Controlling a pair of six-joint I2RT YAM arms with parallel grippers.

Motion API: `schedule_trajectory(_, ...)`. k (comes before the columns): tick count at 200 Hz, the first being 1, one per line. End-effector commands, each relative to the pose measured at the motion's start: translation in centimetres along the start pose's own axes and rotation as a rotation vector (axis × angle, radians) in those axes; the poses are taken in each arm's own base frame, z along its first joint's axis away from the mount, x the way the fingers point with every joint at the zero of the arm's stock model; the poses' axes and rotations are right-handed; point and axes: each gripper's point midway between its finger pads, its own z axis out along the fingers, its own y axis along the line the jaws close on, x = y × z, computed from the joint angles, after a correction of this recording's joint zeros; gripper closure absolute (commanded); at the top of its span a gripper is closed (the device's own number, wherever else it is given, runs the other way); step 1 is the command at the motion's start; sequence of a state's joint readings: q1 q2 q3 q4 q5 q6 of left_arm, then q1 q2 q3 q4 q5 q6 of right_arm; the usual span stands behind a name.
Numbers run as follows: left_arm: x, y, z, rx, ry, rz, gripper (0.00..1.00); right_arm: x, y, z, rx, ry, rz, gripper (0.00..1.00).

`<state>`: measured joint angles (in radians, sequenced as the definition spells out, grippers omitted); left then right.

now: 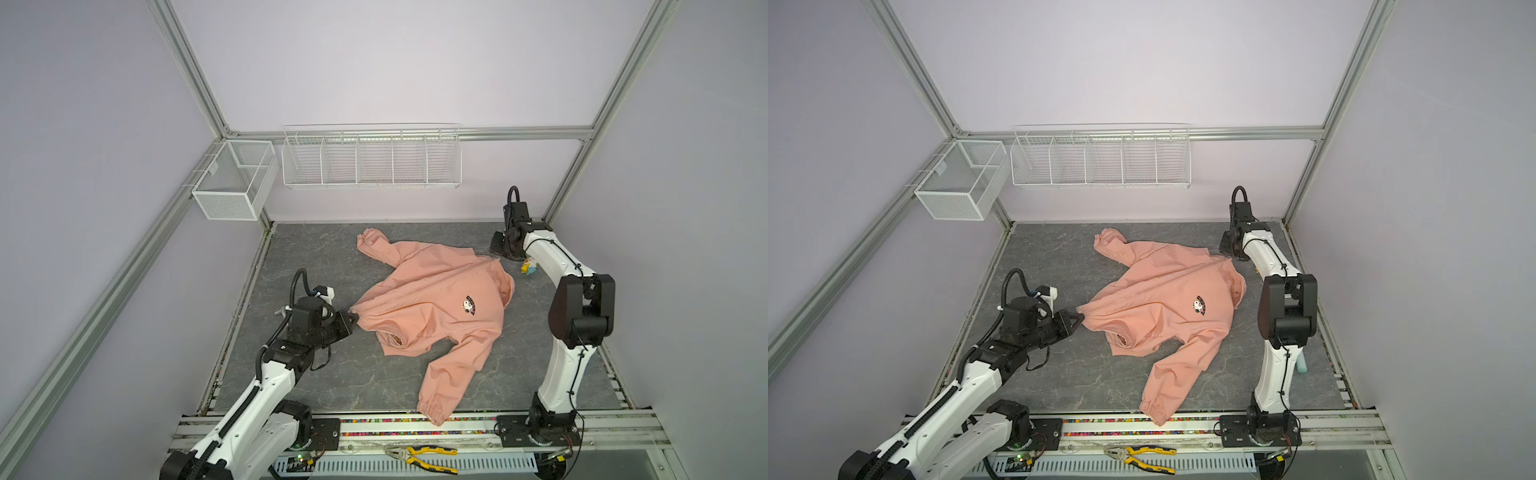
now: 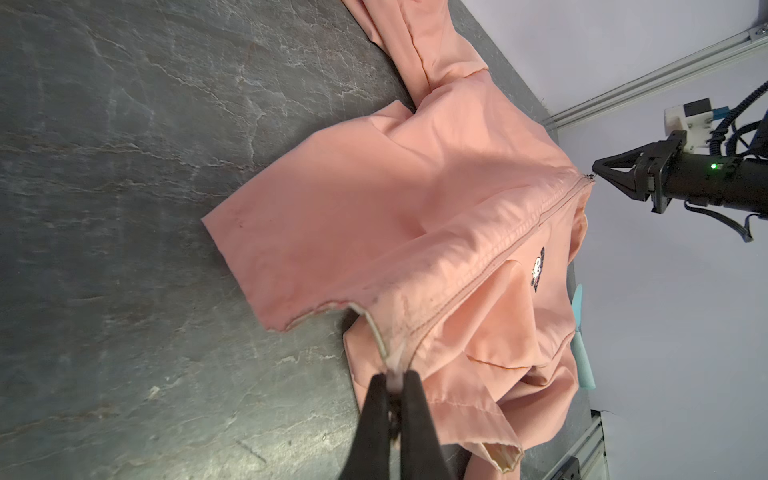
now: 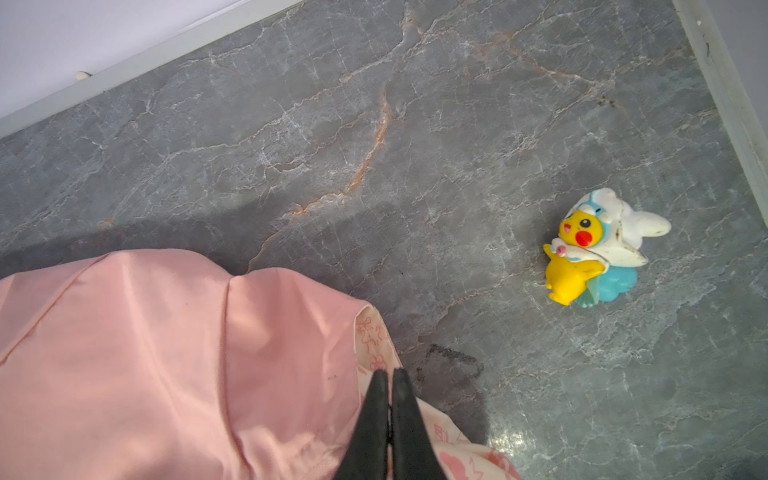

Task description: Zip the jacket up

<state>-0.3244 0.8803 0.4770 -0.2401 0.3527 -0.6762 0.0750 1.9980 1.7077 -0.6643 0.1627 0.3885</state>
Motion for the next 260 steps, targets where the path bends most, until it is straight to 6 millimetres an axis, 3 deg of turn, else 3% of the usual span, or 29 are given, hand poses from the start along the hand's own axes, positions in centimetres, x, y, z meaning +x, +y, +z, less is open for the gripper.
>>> schedule_trajectory(1,-1.2,0.1,0.2,-0.02,-0.035,0.009,1.0,-1.5,0.1,-0.2,-0.047,-0.037,0.022,0.93)
schedule_trajectory(27,-4.0,-1.2,0.9,-0.033,-0.057,0.047,1.0,-2.1,2.8,-2.1,-0.212,-0.056,0.038,0.93)
schedule_trajectory(47,-7.6,-3.2,1.5,-0.052,-0.078,0.105,1.0,-3.7,4.9,-5.1,-0.332,-0.107,0.038,0.93)
schedule_trajectory(83,-17.3,-8.4,0.9,-0.009,-0.164,0.193,1.0,-8.6,7.5,-12.8,-0.553,-0.249,0.056,0.93)
schedule_trajectory(121,-27.5,-14.6,-2.8,0.071,-0.301,0.262,1.0,-14.4,7.6,-22.5,-0.768,-0.473,0.093,0.94)
schedule_trajectory(134,-30.0,-16.1,-4.3,0.107,-0.343,0.269,1.0,-16.0,6.9,-25.6,-0.827,-0.555,0.109,0.93)
schedule_trajectory(152,-32.1,-17.5,-6.1,0.148,-0.379,0.276,1.0,-17.2,5.8,-28.2,-0.871,-0.617,0.128,0.93)
schedule_trajectory(176,-31.9,-17.3,-6.7,0.167,-0.375,0.27,1.0,-16.8,5.4,-28.2,-0.881,-0.6,0.112,0.93)
schedule_trajectory(198,-29.4,-15.3,-5.3,0.169,-0.332,0.239,1.0,-14.5,5.0,-24.7,-0.861,-0.53,0.121,0.94)
schedule_trajectory(224,-24.6,-10.4,-2.5,0.123,-0.25,0.165,1.0,-10.2,4.1,-19.5,-0.826,-0.426,0.154,0.93)
schedule_trajectory(260,-17.5,-3.4,0.4,0.023,-0.139,0.072,1.0,-2.4,2.8,-12.8,-0.74,-0.265,0.168,0.93)
